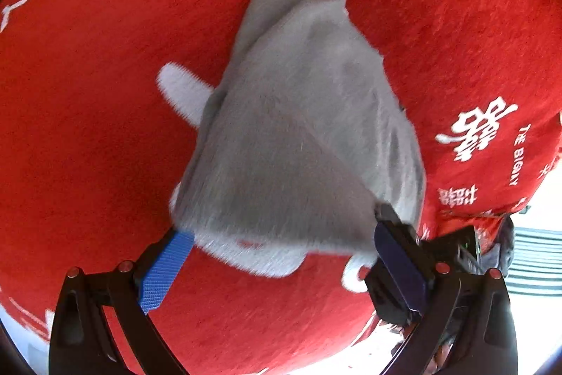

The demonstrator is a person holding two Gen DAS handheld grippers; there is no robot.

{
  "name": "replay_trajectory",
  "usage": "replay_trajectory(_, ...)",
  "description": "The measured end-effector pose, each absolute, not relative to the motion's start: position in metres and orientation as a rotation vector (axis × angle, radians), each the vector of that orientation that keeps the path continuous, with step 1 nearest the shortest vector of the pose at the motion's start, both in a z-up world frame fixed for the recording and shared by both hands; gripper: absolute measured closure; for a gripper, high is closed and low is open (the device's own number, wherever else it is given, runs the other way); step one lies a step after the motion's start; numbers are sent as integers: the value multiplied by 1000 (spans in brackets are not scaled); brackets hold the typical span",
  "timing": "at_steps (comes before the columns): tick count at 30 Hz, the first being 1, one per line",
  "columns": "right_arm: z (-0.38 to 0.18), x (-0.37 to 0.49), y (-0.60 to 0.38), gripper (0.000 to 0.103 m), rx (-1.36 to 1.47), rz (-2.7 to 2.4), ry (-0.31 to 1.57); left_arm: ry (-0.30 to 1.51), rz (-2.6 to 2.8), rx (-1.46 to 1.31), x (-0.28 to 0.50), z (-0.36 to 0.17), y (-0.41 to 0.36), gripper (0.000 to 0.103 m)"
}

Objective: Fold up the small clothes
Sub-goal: 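Grasp the sweatshirt edge with the left gripper and lift it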

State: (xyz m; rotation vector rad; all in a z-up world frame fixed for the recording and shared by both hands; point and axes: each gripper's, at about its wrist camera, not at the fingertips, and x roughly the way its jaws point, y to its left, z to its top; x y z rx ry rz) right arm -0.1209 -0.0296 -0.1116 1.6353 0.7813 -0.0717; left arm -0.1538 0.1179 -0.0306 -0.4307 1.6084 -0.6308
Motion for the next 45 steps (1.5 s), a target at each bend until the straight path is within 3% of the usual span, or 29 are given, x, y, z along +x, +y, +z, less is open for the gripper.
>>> replay_trajectory(13,-104,-109,-26,94,1507,-20,887,1498,-584,-373,-134,-23,71,0)
replay_trajectory(19,-98,-103,-26,94,1412,4,930,1406,-557,-184,-130,-20,44,0)
replay_trajectory(21,-100,-101,-25,94,1397,3,959,1439,-500,-148,-125,-33,44,9)
replay_trajectory(23,-101,-100,-23,93,1365,8,999,1429,-491,-141,-124,-34,45,10)
replay_trajectory(26,-99,-102,-22,88,1302,1,1058,1435,-494,-98,-125,-33,42,10)
replay_trajectory(28,-98,-103,-22,77,1259,-16,1122,1434,-498,-78,-126,-33,39,10)
replay_trajectory(30,-92,-108,-24,44,1188,-39,1189,1436,-496,-73,-126,-33,37,10)
replay_trajectory(39,-48,-134,-43,42,918,-152,1208,1434,-491,-36,-131,-35,25,10)
replay_trajectory(45,-55,-136,-63,42,858,-264,1212,1434,-487,-24,-132,-37,19,10)
